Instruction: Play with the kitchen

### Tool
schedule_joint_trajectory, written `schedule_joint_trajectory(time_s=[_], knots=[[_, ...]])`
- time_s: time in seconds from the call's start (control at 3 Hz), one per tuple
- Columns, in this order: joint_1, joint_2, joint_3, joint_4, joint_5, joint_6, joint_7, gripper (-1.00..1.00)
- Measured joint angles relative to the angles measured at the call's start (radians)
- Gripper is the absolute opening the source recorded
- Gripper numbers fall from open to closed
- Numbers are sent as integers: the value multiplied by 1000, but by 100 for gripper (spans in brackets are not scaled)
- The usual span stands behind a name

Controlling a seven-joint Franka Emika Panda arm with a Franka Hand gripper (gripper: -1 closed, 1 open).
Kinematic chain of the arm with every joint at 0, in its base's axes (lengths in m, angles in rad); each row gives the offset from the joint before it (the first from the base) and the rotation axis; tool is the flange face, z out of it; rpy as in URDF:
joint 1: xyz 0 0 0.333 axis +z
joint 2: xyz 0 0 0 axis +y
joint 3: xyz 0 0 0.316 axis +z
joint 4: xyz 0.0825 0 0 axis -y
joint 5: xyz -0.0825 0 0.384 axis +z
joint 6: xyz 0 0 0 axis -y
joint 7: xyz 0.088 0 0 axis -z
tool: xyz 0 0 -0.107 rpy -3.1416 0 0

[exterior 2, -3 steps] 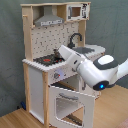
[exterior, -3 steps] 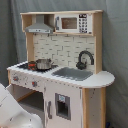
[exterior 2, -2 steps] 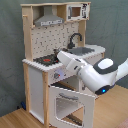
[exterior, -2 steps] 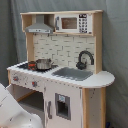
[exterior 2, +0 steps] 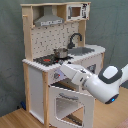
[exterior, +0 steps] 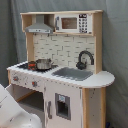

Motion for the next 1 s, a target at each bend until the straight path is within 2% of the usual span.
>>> schedule_joint_trajectory(time_s=[1.0], knots=[[-5,-20,56,-82,2,50,339,100]])
